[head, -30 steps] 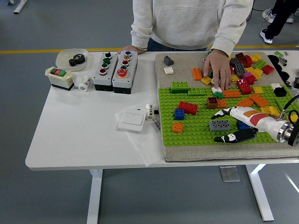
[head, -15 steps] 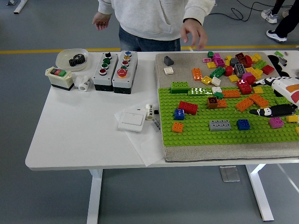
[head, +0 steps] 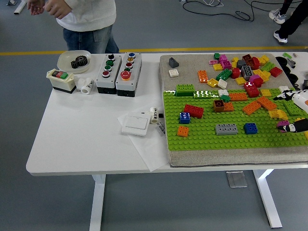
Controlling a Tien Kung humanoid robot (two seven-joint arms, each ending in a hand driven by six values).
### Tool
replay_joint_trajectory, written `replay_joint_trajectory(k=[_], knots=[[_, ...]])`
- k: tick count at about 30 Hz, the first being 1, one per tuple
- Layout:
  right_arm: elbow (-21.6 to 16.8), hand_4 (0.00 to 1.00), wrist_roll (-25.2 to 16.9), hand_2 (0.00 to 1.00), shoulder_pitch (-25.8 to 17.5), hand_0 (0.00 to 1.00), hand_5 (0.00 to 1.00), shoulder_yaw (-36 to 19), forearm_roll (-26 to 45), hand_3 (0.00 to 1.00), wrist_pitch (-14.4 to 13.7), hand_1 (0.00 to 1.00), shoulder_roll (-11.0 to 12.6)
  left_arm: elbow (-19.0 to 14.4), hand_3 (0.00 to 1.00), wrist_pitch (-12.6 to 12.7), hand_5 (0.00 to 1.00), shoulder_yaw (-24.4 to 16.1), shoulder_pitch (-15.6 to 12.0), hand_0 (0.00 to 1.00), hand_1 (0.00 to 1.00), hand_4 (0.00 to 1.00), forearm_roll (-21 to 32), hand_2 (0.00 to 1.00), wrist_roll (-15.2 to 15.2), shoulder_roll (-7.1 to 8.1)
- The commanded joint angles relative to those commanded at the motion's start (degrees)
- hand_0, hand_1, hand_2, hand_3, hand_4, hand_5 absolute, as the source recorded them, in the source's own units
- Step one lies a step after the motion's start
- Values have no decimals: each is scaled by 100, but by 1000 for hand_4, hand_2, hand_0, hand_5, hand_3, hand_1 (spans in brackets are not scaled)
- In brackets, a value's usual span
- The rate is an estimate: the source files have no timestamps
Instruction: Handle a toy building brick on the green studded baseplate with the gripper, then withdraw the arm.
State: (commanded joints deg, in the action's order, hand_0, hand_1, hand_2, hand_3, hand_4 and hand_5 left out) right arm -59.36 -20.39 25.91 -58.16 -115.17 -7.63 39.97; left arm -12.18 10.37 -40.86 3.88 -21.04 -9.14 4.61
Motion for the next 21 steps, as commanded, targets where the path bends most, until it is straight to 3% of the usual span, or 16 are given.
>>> replay_joint_trajectory(k=[3,4,9,10,15,16,21], knots=[[8,998,-16,738,-15,718,294,-32,198,783,89,690,-14,-1,797,-4,705,-10,2,816,874,839,-26,878,-9,1],[16,998,-11,764,-22,758,323,-31,271,808,136,722,-21,-1,797,-4,705,-11,2,816,875,838,-31,879,-11,1],[114,998,104,764,-78,758,323,-30,1302,808,528,722,-78,-2,797,-7,705,-16,2,816,875,838,-45,879,-16,2],[156,998,152,799,-99,801,546,-57,1563,832,632,766,-99,-3,797,-7,705,-12,3,816,875,838,-44,879,-15,3],[268,998,402,799,-209,801,546,-242,2750,832,1019,766,-159,-1,797,-10,705,-6,11,816,875,838,-39,879,-11,3],[277,998,470,817,-241,834,642,-310,3011,833,1125,785,-171,-1,798,-11,706,-4,13,816,875,837,-38,879,-9,2],[276,998,717,817,-336,834,642,-512,4240,833,1430,785,-214,-1,798,-10,706,-2,16,816,875,837,-36,879,-9,-1]])
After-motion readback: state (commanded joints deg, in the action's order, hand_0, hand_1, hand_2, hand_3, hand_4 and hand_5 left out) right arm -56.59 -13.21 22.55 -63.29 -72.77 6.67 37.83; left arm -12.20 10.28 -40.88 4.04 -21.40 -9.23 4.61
